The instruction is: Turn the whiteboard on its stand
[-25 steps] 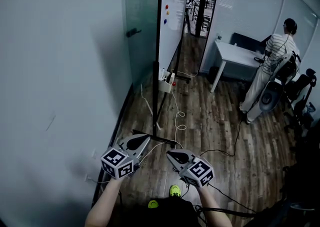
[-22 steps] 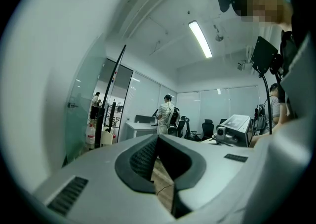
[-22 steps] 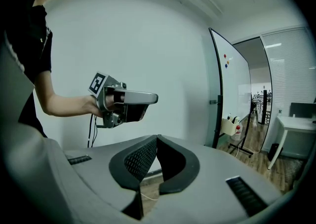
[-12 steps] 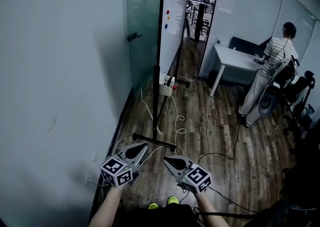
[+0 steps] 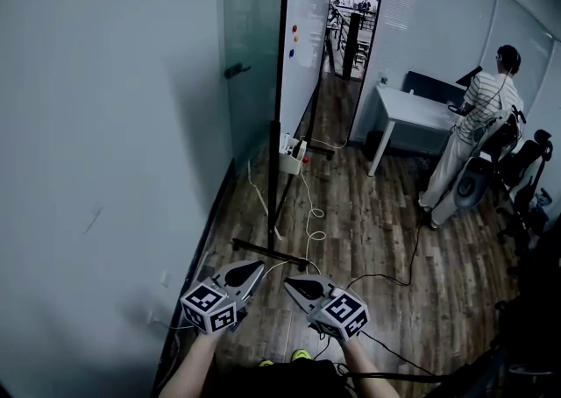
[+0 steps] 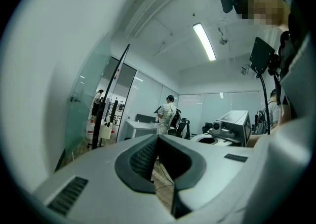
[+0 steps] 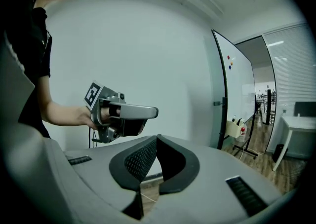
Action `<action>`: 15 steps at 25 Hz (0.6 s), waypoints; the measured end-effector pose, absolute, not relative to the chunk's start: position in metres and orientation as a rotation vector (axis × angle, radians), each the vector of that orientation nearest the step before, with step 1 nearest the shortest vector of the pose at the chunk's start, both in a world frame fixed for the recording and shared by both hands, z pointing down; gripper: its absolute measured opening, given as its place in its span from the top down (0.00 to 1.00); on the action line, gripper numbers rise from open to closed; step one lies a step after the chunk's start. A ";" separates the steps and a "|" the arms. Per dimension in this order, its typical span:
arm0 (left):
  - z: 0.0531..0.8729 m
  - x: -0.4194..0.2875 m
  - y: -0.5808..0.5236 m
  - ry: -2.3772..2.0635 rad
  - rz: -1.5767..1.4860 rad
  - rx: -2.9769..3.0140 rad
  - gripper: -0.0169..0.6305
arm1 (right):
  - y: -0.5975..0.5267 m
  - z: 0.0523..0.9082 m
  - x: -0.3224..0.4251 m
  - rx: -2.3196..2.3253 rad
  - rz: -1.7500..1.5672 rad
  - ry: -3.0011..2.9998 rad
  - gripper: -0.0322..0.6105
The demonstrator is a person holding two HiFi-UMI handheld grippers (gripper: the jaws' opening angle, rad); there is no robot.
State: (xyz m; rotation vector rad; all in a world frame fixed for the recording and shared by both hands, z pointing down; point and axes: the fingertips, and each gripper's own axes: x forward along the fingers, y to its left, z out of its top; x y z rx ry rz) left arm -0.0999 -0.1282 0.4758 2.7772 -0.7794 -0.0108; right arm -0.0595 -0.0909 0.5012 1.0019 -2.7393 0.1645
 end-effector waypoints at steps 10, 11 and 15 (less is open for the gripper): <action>0.477 -0.109 -0.132 -0.806 -0.006 2.771 0.95 | -0.094 0.503 -0.066 0.977 0.169 -2.740 0.96; 0.477 -0.108 -0.131 -0.804 -0.005 2.771 0.95 | -0.094 0.502 -0.066 0.975 0.169 -2.740 0.96; 0.477 -0.107 -0.132 -0.796 0.005 2.771 0.95 | -0.095 0.502 -0.067 0.973 0.173 -2.739 0.96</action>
